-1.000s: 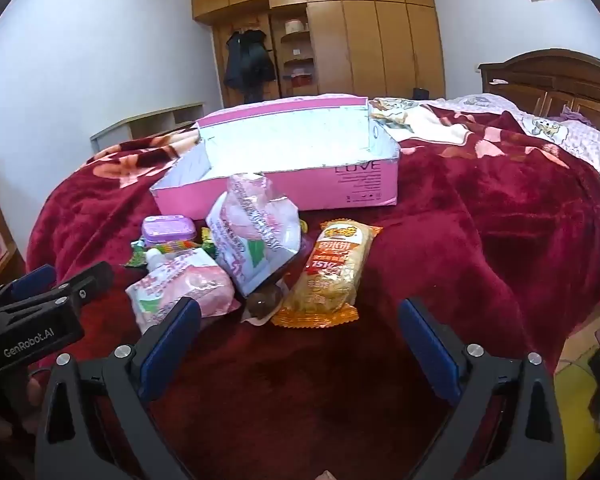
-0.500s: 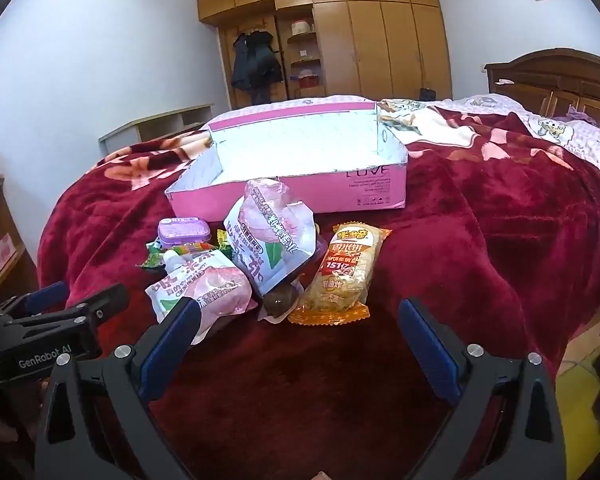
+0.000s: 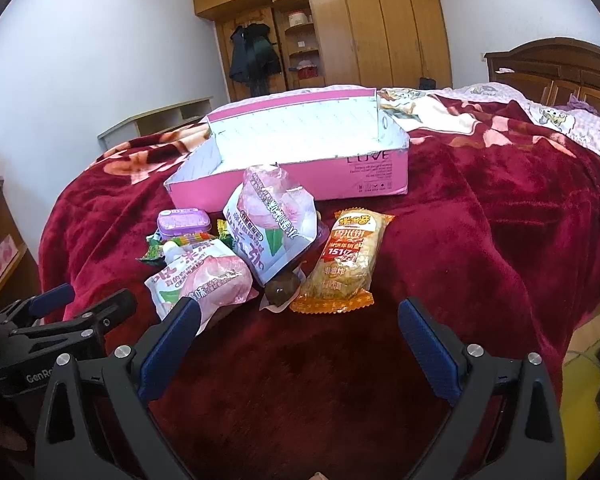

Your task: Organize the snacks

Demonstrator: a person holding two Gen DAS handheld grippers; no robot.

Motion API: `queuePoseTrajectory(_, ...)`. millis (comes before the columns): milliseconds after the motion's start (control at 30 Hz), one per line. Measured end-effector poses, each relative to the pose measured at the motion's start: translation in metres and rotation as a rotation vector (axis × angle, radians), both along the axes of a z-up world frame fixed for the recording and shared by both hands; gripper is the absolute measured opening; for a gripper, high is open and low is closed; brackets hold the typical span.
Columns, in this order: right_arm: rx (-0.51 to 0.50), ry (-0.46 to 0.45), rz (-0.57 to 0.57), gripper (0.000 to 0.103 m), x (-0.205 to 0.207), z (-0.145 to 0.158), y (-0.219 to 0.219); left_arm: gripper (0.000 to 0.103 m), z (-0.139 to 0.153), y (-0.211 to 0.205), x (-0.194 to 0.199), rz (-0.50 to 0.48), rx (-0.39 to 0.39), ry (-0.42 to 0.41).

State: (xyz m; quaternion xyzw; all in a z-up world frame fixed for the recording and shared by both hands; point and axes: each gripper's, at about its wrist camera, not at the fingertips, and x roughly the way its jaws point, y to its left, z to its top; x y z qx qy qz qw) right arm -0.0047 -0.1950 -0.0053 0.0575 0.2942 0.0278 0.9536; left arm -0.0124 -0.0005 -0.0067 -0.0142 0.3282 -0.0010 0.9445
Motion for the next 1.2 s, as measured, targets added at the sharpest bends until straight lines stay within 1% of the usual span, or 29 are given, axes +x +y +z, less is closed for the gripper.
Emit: queuePoseTrajectory(1200, 0.006, 0.007, -0.004, 0.101, 0.0001, -0.0016, -0.0004, 0.103, 0.0012, -0.0001, 0.0012, -0.007, -0.001, 0.008)
